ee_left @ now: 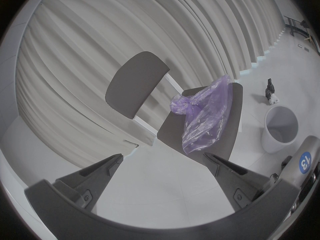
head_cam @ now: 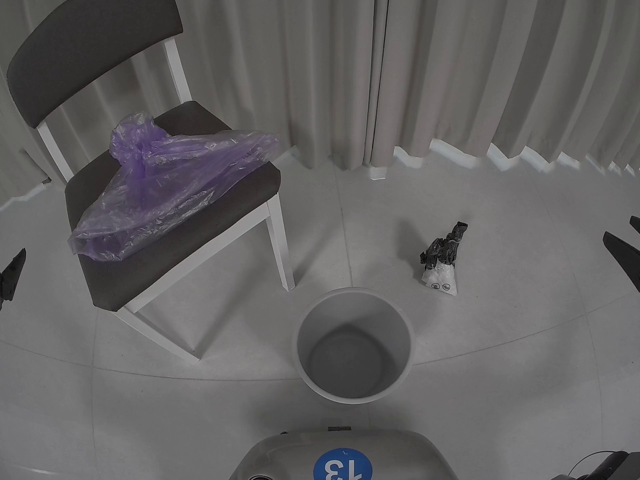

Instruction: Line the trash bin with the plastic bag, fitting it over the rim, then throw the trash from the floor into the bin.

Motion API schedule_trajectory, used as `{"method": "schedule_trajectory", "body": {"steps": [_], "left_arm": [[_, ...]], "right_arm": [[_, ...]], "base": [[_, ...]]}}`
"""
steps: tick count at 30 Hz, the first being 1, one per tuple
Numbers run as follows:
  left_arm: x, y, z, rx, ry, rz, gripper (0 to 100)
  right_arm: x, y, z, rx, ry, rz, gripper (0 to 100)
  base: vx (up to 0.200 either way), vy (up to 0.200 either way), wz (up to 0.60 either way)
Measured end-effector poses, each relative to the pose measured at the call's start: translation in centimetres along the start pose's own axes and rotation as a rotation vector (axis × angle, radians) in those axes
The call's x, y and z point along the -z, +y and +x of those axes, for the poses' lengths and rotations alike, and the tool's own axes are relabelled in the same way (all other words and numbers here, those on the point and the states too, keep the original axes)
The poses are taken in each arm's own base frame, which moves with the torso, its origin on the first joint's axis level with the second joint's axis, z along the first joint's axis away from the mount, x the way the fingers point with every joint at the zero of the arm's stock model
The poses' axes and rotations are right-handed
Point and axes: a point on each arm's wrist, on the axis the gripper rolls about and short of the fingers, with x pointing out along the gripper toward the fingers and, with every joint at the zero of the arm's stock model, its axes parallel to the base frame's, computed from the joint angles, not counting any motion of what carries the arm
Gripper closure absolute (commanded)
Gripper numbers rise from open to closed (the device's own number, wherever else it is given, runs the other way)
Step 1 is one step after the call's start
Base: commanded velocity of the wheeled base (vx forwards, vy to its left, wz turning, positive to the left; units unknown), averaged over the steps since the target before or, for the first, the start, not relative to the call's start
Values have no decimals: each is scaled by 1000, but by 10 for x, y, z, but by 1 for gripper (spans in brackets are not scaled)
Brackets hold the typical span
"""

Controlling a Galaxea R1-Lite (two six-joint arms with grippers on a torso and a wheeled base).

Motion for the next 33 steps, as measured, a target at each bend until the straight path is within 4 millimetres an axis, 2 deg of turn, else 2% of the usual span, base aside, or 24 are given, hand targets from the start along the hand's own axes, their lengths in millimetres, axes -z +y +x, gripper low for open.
{"method": "schedule_trajectory", "body": {"steps": [10, 20, 26, 33], "left_arm": [[-4, 2, 11, 2, 25, 35, 0], [-16, 6, 37, 8, 66, 82, 0], [-11, 1, 48, 41, 105, 160, 0], [-8, -5, 61, 80, 140, 174, 0]], "right_arm": [[-3, 0, -4, 2, -21, -2, 0], [-5, 0, -4, 4, -28, -4, 0], [-7, -2, -5, 31, -33, -4, 0], [-9, -5, -4, 45, -40, 40, 0]], "base": [[0, 0, 0], [0, 0, 0], [0, 0, 0], [0, 0, 0]]}}
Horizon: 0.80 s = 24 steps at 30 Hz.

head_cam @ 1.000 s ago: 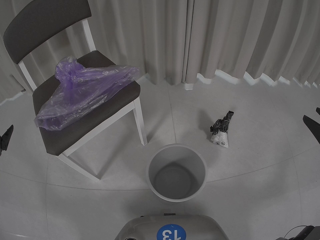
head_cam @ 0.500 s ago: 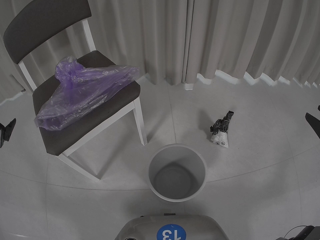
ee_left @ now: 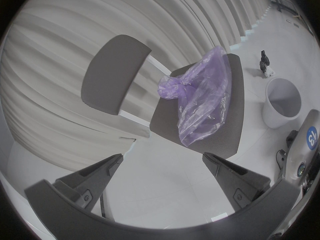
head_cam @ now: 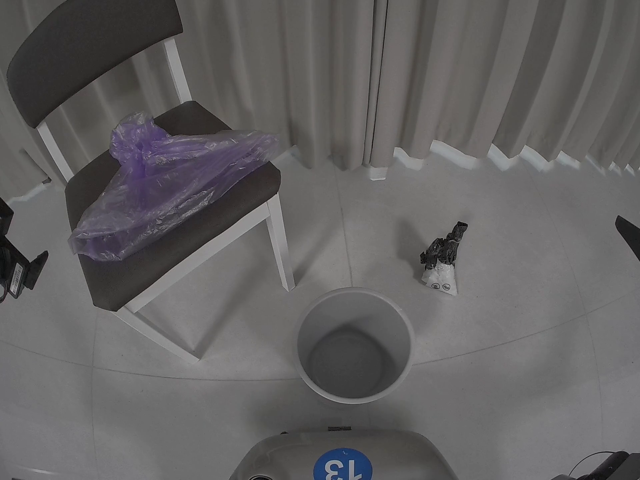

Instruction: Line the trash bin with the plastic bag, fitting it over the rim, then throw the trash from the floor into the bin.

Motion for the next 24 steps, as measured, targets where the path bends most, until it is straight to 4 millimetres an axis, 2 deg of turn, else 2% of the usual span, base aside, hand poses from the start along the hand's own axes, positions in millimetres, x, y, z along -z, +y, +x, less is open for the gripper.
{"method": "schedule_trajectory", "body": {"steps": [8, 17, 24], "left_arm": [[2, -8, 18, 56, 46, -47, 0], [2, -19, 42, 114, 79, -82, 0], [-7, -19, 70, 69, 31, -89, 0]], "right_arm": [[-6, 3, -1, -133, -6, 132, 0], [-8, 3, 0, -147, -6, 143, 0], [-8, 3, 0, -147, -6, 143, 0]], "base": [[0, 0, 0], [0, 0, 0], [0, 0, 0]]}}
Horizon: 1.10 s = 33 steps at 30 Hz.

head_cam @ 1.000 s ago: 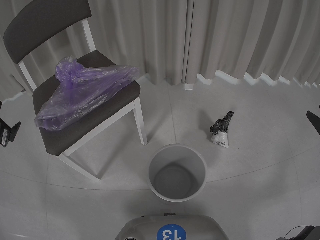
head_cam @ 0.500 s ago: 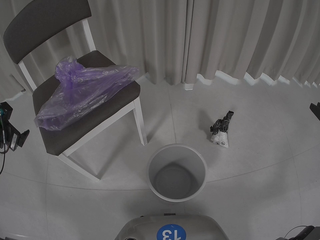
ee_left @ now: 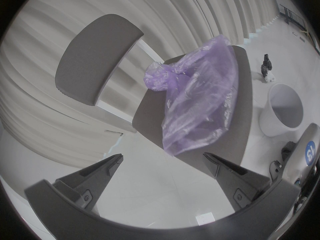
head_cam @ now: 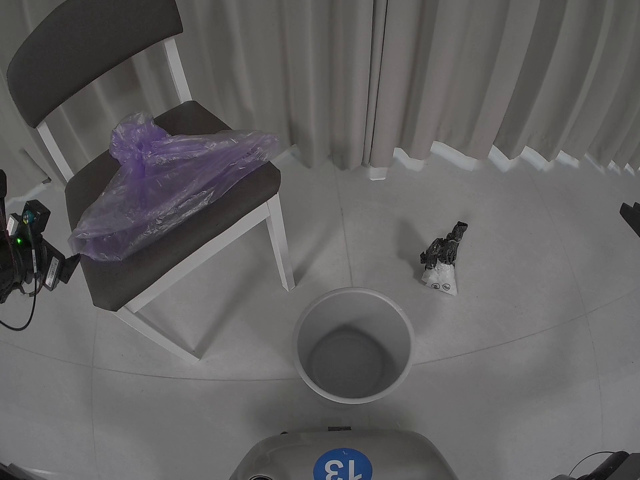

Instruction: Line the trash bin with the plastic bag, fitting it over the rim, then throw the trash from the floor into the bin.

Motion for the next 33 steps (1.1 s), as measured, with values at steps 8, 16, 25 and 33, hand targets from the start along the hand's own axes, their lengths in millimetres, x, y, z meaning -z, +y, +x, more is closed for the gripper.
{"method": "schedule_trajectory", "body": {"steps": [8, 16, 25, 33], "left_arm": [[-3, -4, 32, -30, -19, 0, 0], [2, -10, 48, -3, 19, 10, 0], [-7, 1, 62, -76, -36, -9, 0], [-4, 1, 72, -71, -28, -18, 0]], "right_arm": [[0, 0, 0, 0, 1, 0, 0], [0, -1, 4, 3, 9, 3, 0], [0, -2, 5, 5, 14, 5, 0], [1, -2, 5, 7, 16, 7, 0]], "base": [[0, 0, 0], [0, 0, 0], [0, 0, 0], [0, 0, 0]]}}
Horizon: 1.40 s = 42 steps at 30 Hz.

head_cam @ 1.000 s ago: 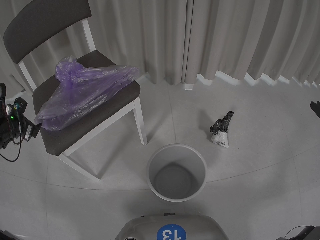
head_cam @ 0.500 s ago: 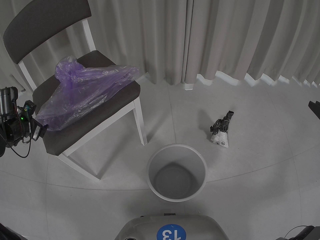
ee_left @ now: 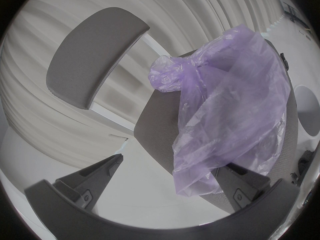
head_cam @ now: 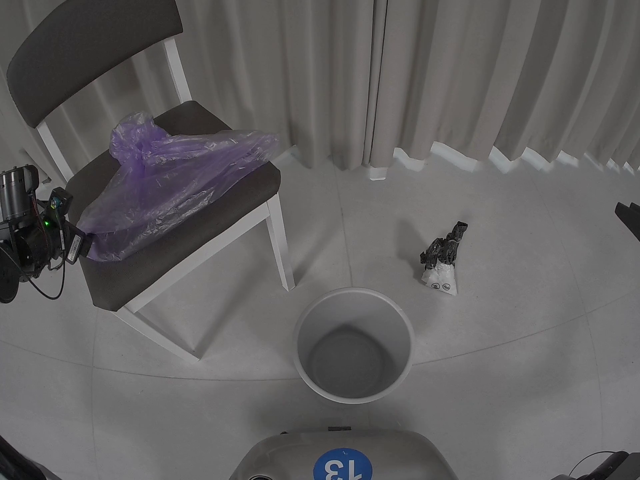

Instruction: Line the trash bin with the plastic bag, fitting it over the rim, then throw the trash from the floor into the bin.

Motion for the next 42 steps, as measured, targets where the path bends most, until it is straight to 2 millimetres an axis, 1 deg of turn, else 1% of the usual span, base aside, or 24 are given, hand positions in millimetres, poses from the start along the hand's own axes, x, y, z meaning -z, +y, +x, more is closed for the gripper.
{"method": "schedule_trajectory", "body": {"steps": [5, 19, 20, 32, 42], "left_arm": [[4, 0, 2, 12, 5, -2, 0], [1, 1, 5, 22, -25, -8, 0], [1, 1, 6, 26, -28, -8, 100], [1, 0, 6, 28, -29, -23, 100], [-10, 6, -6, 11, -76, -39, 100]], "right_arm": [[0, 0, 0, 0, 1, 0, 0], [1, -1, 2, 1, 6, 2, 0], [1, -1, 2, 1, 7, 2, 0], [2, -1, 2, 0, 13, 2, 0], [3, -1, 3, -6, 19, 4, 0]], "base": [[0, 0, 0], [0, 0, 0], [0, 0, 0], [0, 0, 0], [0, 0, 0]]}}
